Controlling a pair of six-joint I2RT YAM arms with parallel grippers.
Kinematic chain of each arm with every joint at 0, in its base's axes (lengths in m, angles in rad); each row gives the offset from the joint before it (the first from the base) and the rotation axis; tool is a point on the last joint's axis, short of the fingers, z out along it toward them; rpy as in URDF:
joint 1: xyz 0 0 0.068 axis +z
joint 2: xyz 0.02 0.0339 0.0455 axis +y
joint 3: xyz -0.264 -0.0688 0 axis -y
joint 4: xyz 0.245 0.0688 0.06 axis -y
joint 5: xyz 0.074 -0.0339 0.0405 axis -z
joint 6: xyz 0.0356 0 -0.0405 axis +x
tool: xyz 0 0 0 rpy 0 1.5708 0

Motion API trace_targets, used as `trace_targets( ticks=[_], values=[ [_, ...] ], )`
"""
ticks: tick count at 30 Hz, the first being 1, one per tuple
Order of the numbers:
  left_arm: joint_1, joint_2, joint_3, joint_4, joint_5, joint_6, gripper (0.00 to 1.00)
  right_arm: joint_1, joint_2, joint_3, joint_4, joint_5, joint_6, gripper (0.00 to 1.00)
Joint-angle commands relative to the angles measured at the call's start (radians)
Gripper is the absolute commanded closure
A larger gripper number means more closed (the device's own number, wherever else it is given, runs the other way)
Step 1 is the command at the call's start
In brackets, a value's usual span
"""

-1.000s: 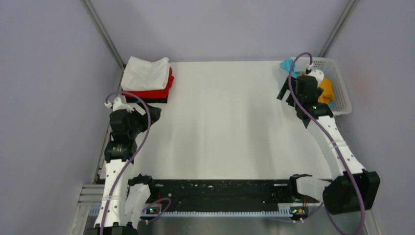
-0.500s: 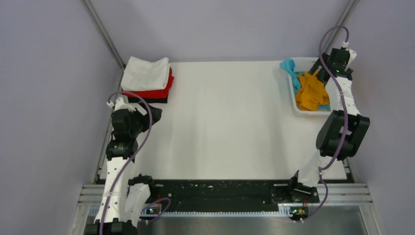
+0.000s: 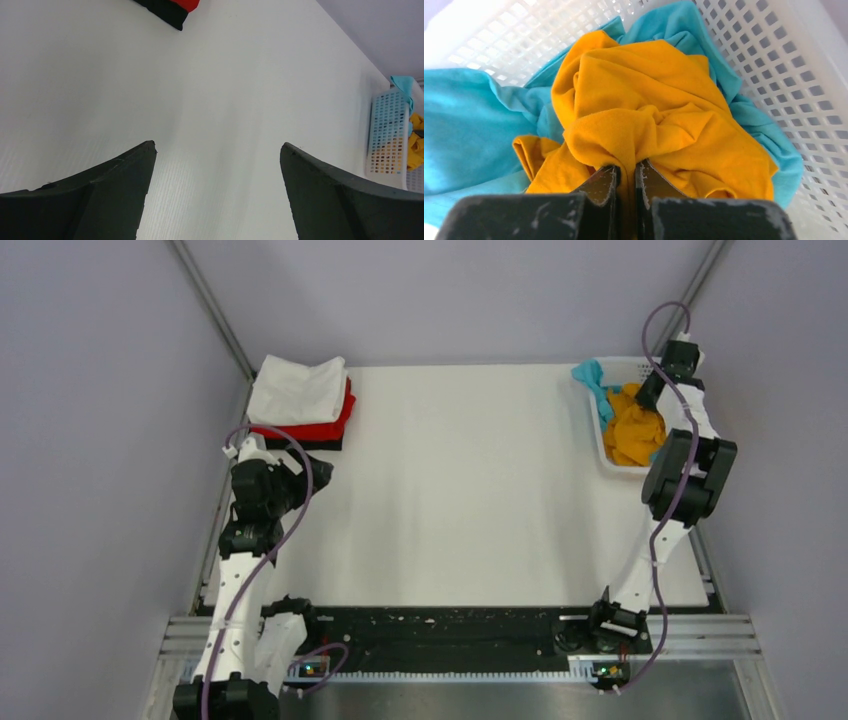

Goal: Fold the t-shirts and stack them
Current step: Grab crumpled tshirt from bin with the right arm, then move the tshirt to the center of the board

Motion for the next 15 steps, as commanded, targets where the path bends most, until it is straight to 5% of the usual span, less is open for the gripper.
trace_targets(
  ticks=[1, 9, 15],
  values=[
    [-0.001, -0.019, 0.000, 0.050, 0.027, 0.011, 0.01, -0.005, -0.142, 0.080, 0.032, 0.020, -0.001, 1.00],
    [0.000, -0.075, -0.013, 0.066, 0.064, 0.001, 0.01, -0.005, -0.458, 0.101, 0.031, 0.057, -0.037, 1.00],
    [0.000, -0.108, -0.025, 0.081, 0.083, -0.005, 0.01, -0.005, -0.599, 0.171, 0.085, -0.125, 0.042, 1.00]
  ],
)
